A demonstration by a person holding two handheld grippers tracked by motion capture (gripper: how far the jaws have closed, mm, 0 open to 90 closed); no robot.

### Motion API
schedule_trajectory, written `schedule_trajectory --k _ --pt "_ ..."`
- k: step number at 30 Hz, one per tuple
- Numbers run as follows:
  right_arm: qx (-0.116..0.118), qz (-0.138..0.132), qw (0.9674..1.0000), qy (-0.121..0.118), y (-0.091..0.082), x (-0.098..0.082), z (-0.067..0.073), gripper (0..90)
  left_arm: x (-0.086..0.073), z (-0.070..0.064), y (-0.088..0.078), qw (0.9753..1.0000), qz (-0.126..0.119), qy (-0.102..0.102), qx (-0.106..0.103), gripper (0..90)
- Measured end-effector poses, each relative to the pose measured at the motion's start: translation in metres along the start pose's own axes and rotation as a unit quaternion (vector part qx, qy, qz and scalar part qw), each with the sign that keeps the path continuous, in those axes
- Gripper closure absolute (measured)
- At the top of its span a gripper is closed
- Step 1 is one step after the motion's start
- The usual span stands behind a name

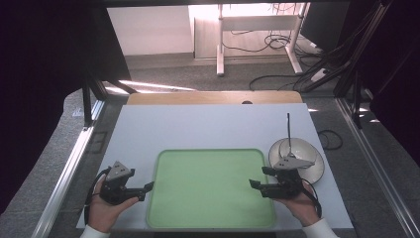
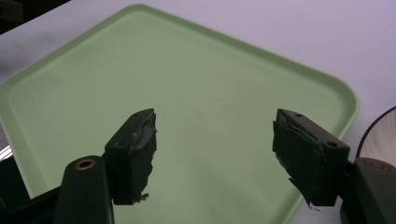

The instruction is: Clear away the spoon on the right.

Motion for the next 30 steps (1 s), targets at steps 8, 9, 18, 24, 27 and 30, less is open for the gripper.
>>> schedule_trajectory --k 8,9,18,24,27,30 --pt "-0.004 -0.005 1.0 0.007 -0.003 0.002 -0.003 29.8 0.002 0.0 -0.001 1.0 -0.004 -0.005 -0.003 15.9" --pt "-0.004 -0.006 0.9999 0.009 -0.004 0.003 -0.003 29.8 0.002 0.0 -0.001 1.0 -0.004 -0.005 -0.003 16.0" --pt "0.0 -0.013 0.9999 -0.003 -0.007 0.03 -0.005 29.2 0.004 -0.002 -0.004 0.9999 -0.01 -0.001 -0.009 16.1" --pt "-0.008 -0.011 0.9998 -0.016 -0.011 0.054 -0.006 27.5 0.004 -0.004 -0.003 0.9998 -0.01 -0.002 -0.016 16.0" --pt "-0.018 -0.009 0.9997 -0.016 -0.012 0.07 -0.014 26.6 0.004 -0.003 -0.004 0.9998 -0.011 -0.004 -0.015 15.8" --pt "-0.025 -0.01 0.9996 -0.009 -0.011 0.08 -0.021 26.9 0.005 -0.002 -0.004 0.9998 -0.012 -0.006 -0.013 15.7"
Point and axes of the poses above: each handheld gripper's, and its own axes: y roughly forward along the jaws, x roughly out of its top, z roughly to its left, the point moved 9 cm from there along y, roughly forward along the jaws, and after that the axes turned 12 degrees about -x, right-handed, at the moved point
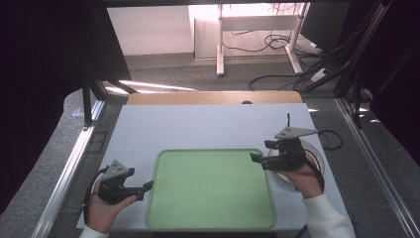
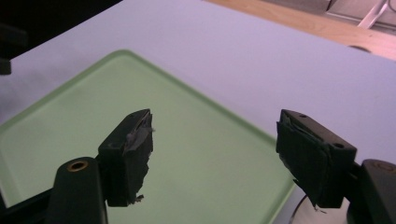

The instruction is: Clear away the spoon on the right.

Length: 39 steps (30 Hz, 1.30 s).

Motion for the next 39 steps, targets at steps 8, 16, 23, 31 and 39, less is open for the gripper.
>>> schedule_trajectory --k 8,16,23,31,39 --pt "-0.015 -0.012 0.9997 0.014 0.006 0.005 -0.024 29.3 -0.003 0.005 -0.001 1.0 0.004 -0.006 0.006 15.7" --pt "-0.045 -0.033 0.9977 0.039 -0.006 0.013 -0.051 31.1 -0.003 0.004 -0.001 1.0 0.005 -0.001 0.007 15.6" --pt "-0.068 -0.029 0.9957 0.055 -0.006 0.013 -0.071 31.9 -0.004 0.004 0.001 0.9999 0.009 0.001 0.007 15.6" --pt "-0.093 -0.023 0.9931 0.068 -0.002 0.013 -0.091 32.5 -0.004 0.007 -0.001 0.9999 0.008 -0.002 0.013 15.5" --pt "-0.134 -0.008 0.9878 0.079 0.009 0.014 -0.124 32.9 -0.004 0.006 -0.001 0.9999 0.009 -0.001 0.014 15.5"
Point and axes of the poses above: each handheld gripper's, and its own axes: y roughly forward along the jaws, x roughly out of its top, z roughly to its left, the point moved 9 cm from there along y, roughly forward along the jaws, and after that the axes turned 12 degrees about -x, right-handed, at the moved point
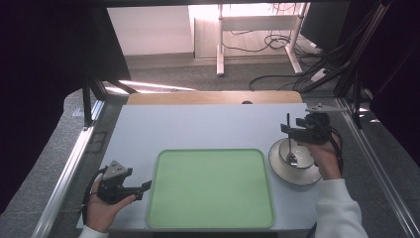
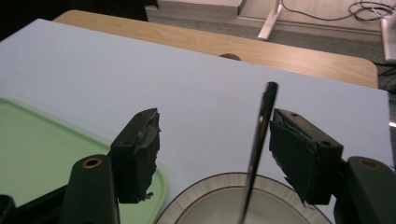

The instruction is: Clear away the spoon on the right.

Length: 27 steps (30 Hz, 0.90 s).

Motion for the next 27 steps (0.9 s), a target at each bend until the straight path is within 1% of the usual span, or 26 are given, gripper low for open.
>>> schedule_trajectory --k 5,8,12,15,16,17,20,24,27 --pt "-0.018 0.014 0.9997 0.009 0.017 -0.002 -0.013 33.0 -0.001 0.001 0.0 1.0 0.002 -0.001 0.002 15.5" --pt "-0.028 0.028 0.9992 0.009 0.027 -0.006 -0.018 33.4 -0.001 0.002 0.0 1.0 0.001 -0.002 0.003 15.5" --pt "-0.034 0.044 0.9984 0.012 0.04 -0.012 -0.022 35.2 -0.002 0.003 -0.001 1.0 0.001 -0.002 0.004 15.5" --pt "-0.039 0.057 0.9975 0.014 0.051 -0.017 -0.025 38.1 -0.002 0.003 0.0 1.0 0.003 -0.002 0.004 15.5" --pt "-0.039 0.062 0.9972 0.015 0.054 -0.019 -0.025 39.5 -0.002 0.004 0.0 1.0 0.003 -0.002 0.004 15.5" --pt "-0.04 0.073 0.9964 0.014 0.058 -0.022 -0.025 41.6 -0.002 0.004 0.0 1.0 0.003 -0.002 0.004 15.5" --pt "-0.045 0.086 0.9951 0.015 0.062 -0.027 -0.026 46.3 -0.003 0.004 0.0 1.0 0.004 -0.002 0.005 15.5" --pt "-0.044 0.094 0.9945 0.015 0.064 -0.03 -0.026 56.2 -0.003 0.004 0.0 1.0 0.005 -0.002 0.005 15.6" --pt "-0.037 0.097 0.9944 0.017 0.063 -0.032 -0.025 64.1 -0.003 0.004 0.0 1.0 0.004 -0.001 0.005 15.5"
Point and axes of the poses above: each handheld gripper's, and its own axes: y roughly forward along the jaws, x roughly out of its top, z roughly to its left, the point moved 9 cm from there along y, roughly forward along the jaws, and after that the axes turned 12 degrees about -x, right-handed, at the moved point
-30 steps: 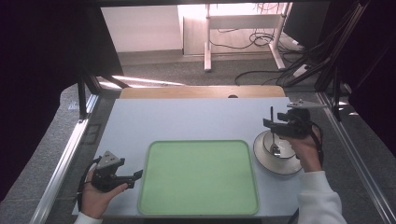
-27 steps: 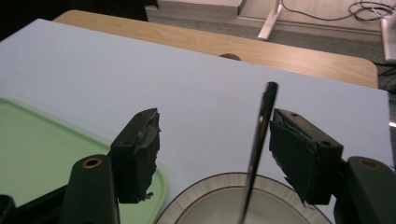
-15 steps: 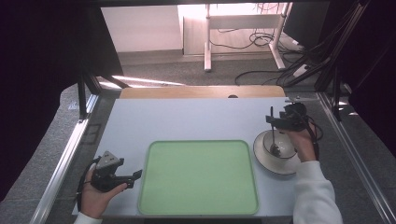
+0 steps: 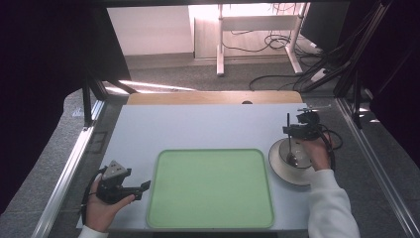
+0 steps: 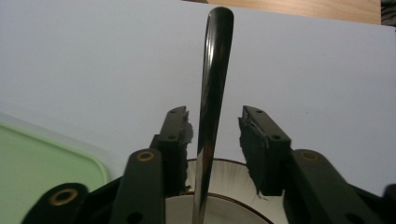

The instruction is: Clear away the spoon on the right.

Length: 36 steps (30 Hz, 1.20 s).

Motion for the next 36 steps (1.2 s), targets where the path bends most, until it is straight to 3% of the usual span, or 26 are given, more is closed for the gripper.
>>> schedule_trajectory --k 8,18,31,36 --pt "0.013 -0.001 0.9999 -0.004 -0.003 -0.001 0.0 80.4 0.0 0.001 0.0 1.0 0.0 -0.002 0.001 15.5" --pt "0.024 -0.016 0.9994 -0.018 -0.015 0.001 0.0 82.6 -0.001 0.002 -0.002 1.0 0.0 -0.002 0.002 15.5" --pt "0.032 -0.087 0.9957 -0.01 -0.048 0.015 -0.008 88.0 -0.001 0.003 -0.002 1.0 0.0 -0.002 0.003 15.4" --pt "0.038 -0.09 0.9951 -0.013 -0.05 0.015 -0.008 88.3 -0.001 0.004 -0.003 1.0 0.0 -0.002 0.004 15.3"
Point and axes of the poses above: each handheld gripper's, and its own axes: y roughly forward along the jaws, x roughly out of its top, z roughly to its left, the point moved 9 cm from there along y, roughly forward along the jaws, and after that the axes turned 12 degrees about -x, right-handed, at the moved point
